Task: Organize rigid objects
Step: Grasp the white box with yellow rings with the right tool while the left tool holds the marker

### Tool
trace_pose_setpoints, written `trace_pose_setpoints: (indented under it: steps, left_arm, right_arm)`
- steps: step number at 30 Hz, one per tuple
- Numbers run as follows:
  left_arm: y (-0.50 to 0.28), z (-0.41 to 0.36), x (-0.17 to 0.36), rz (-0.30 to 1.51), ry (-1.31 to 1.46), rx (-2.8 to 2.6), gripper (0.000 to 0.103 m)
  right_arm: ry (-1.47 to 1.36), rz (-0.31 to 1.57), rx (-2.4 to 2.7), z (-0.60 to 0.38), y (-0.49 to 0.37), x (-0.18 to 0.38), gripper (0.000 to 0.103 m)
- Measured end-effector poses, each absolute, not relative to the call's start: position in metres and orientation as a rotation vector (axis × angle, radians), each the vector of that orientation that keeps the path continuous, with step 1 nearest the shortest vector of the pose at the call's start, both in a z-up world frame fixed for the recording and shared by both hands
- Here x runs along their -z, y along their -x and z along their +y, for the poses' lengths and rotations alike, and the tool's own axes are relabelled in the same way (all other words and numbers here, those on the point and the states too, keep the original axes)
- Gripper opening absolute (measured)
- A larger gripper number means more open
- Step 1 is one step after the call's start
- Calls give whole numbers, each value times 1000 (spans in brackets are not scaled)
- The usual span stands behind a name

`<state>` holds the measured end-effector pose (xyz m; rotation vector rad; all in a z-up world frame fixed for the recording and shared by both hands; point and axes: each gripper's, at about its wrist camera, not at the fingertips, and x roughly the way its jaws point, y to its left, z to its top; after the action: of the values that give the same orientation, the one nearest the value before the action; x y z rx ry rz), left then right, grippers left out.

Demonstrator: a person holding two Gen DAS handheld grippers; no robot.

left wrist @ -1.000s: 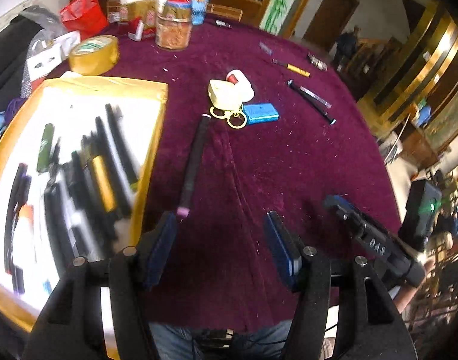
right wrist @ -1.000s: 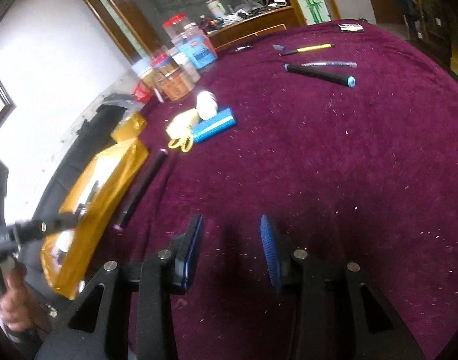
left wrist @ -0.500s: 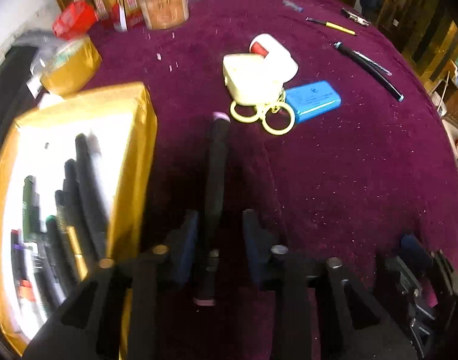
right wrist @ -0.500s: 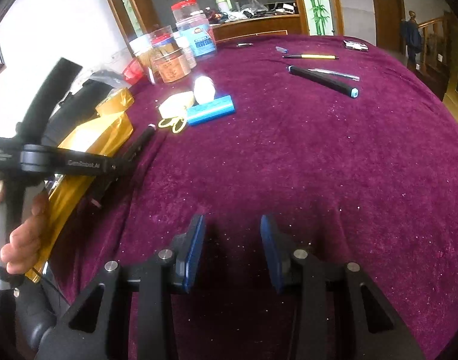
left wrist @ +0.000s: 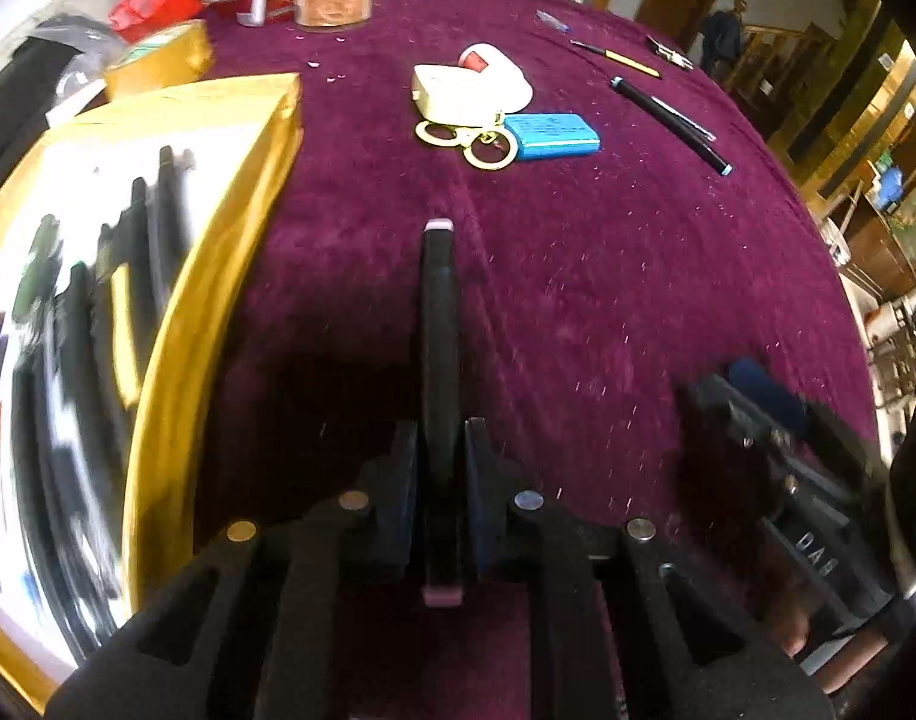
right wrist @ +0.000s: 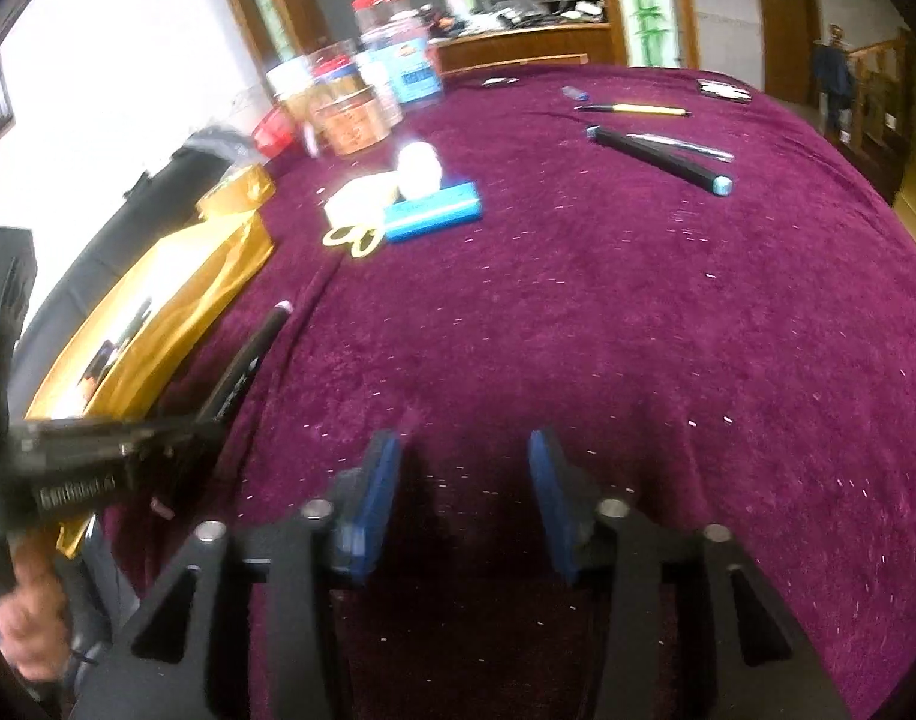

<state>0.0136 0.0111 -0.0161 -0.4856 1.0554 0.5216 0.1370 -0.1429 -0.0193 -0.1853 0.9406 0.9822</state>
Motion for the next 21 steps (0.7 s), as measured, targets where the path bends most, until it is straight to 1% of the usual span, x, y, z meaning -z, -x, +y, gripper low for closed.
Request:
trace_pose_setpoints:
  steps: [3,5,8,13,16,21]
  left_arm:
    - [-1,7,14,1028,495,-539,12]
    - [7,10,13,1019,515,-543,12]
    - [19,15,8,990,566,-545,12]
    - [29,16,8,965,608,-548,12]
    - [30,15,7,960,627,-556,12]
    - [35,15,-9,921,590,-567,12]
  right_arm:
    - [174,988,-1049,-131,-143,15,45]
    - [171,984,-1069,-120,-147,6,45]
    - [191,967,-1095,-99,-154,-5,49]
    - [158,1023,-1101,-62,-176,-11,49]
    - [170,1030,-1115,-32,-180,-18,49]
    - [208,1025,-1142,27,-186,-25,49]
